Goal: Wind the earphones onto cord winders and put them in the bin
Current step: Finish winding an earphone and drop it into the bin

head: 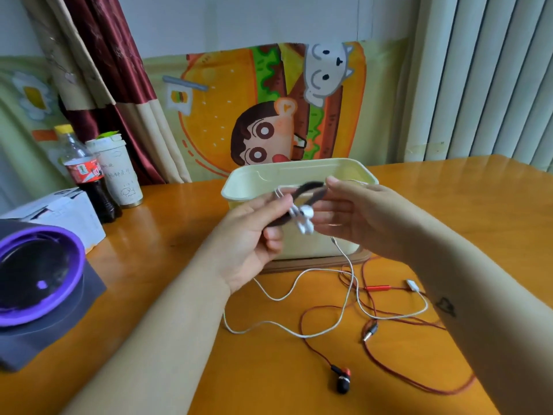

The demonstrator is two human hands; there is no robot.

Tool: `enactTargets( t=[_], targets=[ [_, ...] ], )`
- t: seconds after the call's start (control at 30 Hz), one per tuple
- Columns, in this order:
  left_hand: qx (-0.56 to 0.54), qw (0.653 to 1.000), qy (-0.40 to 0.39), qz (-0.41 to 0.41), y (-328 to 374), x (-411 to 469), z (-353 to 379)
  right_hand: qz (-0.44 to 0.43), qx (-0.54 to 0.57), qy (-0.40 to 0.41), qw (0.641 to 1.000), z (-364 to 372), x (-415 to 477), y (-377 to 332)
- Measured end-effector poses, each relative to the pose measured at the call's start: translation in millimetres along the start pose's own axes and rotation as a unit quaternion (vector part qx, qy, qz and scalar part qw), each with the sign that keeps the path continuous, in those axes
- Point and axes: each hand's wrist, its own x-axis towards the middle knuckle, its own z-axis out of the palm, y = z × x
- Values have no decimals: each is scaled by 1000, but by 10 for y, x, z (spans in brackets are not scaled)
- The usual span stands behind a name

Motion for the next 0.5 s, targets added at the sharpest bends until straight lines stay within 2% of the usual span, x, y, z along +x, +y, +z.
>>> enactTargets(
  t=[0.1, 0.13, 0.2, 0.27, 0.33, 0.4, 0.5],
  targets=[
    [-75, 996, 48, 19, 47, -24, 80, 2, -175, 11, 984, 27, -145, -110],
    [-86, 994, 57, 22, 50, -26, 106, -22, -263, 31, 964, 39, -198, -151],
    [-94, 993, 68, 26, 38, -24, 147, -123, -397, 92, 905, 92, -290, -213],
    [-100, 991, 86, 35, 25, -30, 172, -256, -416, 126, 864, 197, -351, -237],
    [-110, 988, 100, 46, 21, -35, 194, -327, -423, 90, 840, 302, -380, -208],
    [-110, 987, 104, 57, 14, -40, 216, -334, -459, 63, 821, 338, -354, -112],
    [-104, 984, 122, 74, -8, -43, 215, -316, -423, 90, 844, 377, -268, 18]
  ],
)
